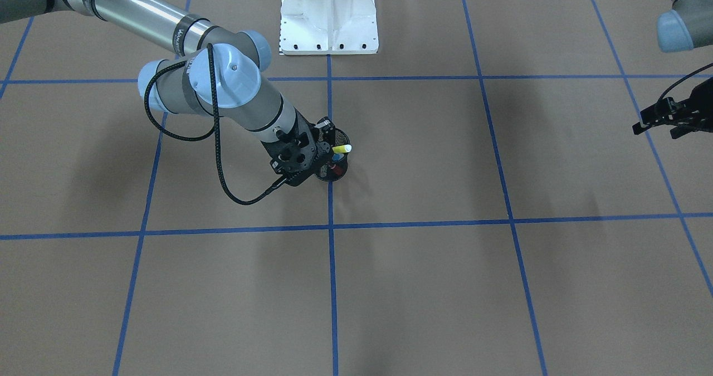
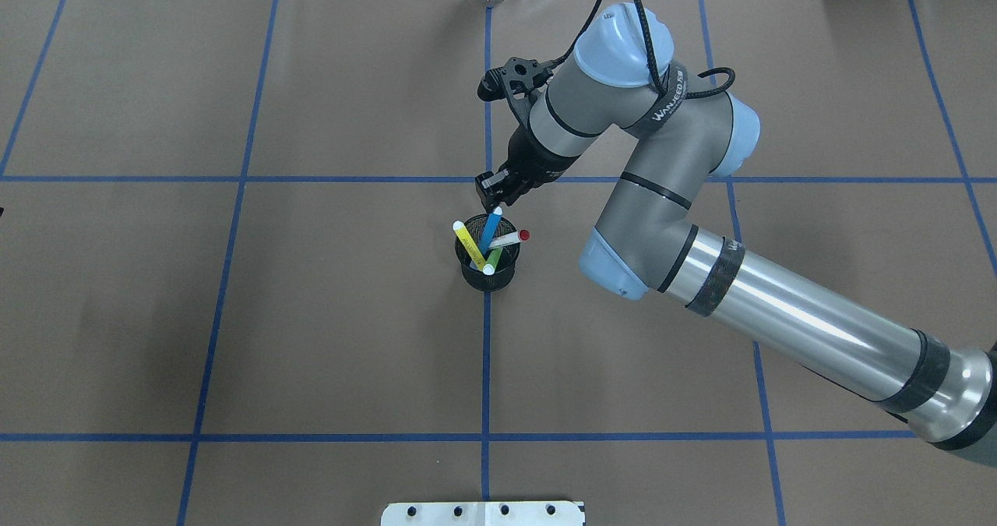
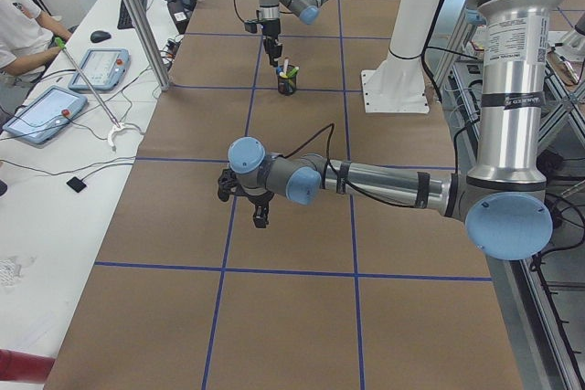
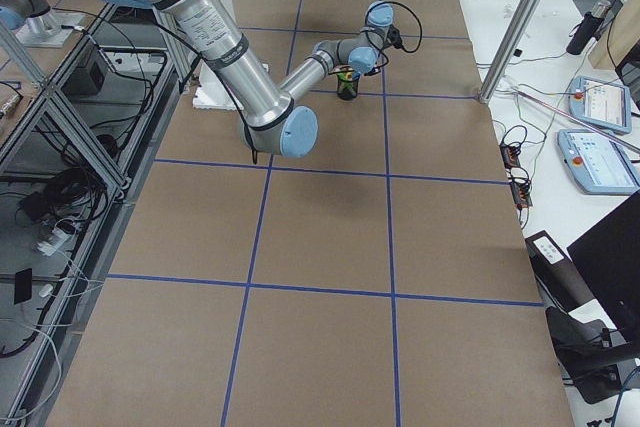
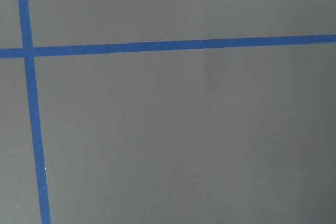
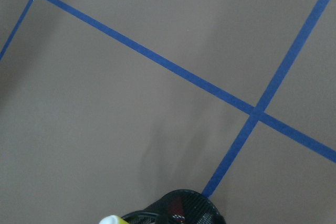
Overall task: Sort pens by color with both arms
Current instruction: 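Move the right gripper over the pen cup toward the blue marker, then lower the right gripper and grasp the blue marker in the cup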
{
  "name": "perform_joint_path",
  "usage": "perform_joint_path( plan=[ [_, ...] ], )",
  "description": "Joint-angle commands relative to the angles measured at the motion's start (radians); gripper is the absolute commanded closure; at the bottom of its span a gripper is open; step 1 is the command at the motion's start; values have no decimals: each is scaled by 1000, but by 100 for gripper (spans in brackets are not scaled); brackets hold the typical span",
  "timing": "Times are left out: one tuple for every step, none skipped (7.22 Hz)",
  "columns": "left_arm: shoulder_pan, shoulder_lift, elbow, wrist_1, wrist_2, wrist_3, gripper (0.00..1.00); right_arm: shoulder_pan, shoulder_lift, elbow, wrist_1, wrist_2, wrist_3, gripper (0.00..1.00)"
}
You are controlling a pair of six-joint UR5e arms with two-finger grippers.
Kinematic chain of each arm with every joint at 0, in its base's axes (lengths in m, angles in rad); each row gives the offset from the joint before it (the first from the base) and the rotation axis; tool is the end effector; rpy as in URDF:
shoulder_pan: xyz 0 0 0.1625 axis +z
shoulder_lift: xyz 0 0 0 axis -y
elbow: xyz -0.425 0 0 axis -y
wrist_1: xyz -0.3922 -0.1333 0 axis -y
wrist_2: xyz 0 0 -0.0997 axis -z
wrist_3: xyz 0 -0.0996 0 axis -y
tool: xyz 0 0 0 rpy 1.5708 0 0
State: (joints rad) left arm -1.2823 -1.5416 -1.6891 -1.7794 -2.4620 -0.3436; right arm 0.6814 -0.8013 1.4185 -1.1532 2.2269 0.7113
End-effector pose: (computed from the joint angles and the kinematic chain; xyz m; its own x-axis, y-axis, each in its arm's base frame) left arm 0.0864 -0.4875 0.5830 0.5978 0.0656 -0.7990 -0.0750 0.9969 0.0257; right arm -0.5246 -0.5189 0.1954 0.3284 -0.5065 0.7973 0.2406 0.8611 0.4479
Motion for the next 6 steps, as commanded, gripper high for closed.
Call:
perform_joint_path(
  plan=[
    [0,0,0,0,0,0,1,-6,2,2,0,-1,10,60],
    [0,0,-1,0,0,0,1,-6,5,2,0,-1,14,60],
    [0,0,-1,0,0,0,1,-6,2,2,0,-1,14,60],
    [0,0,-1,0,0,0,1,-8,1,3,0,-1,14,61],
    [0,0,0,0,0,0,1,-11,-4,2,0,-1,14,61],
    [0,0,0,0,0,0,1,-11,-3,3,-2,-1,14,61]
  ],
)
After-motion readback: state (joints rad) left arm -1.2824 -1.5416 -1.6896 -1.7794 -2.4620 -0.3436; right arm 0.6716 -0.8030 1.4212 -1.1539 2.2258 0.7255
